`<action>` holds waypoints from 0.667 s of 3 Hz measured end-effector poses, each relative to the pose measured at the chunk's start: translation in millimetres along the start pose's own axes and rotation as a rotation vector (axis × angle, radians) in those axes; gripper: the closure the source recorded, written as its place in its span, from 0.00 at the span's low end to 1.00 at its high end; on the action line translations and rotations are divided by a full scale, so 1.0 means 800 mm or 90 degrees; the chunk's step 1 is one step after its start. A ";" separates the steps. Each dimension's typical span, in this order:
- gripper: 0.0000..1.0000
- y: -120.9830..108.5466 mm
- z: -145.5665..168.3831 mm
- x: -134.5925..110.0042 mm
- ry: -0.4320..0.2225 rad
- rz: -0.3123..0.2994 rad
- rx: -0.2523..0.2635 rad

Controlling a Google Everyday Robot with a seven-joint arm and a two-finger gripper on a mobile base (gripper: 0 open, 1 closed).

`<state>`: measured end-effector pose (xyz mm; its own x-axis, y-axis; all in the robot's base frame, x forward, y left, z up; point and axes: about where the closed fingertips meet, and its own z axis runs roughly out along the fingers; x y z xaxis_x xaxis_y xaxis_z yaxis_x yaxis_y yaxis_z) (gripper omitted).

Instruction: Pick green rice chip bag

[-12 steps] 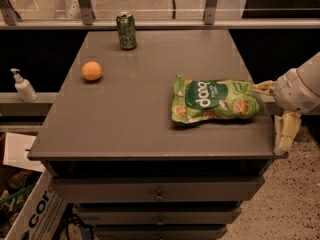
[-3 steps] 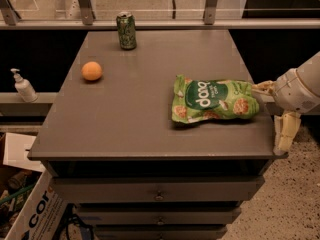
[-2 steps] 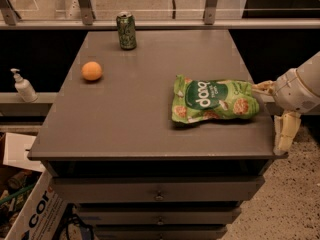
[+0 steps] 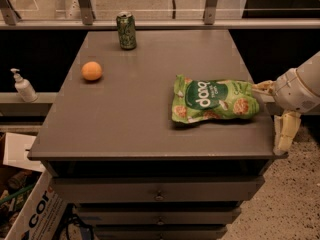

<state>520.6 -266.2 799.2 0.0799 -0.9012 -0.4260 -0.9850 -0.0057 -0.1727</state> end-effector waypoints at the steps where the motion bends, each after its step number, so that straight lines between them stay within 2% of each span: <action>1: 0.00 0.000 0.000 0.000 0.000 0.000 0.000; 2: 0.00 0.000 0.001 0.000 0.000 0.000 0.000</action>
Offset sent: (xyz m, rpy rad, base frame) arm 0.0346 -0.0615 0.0255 -0.1420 -0.1336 -0.1232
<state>520.9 -265.9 798.9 0.0802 -0.9012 -0.4258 -0.9850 -0.0060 -0.1726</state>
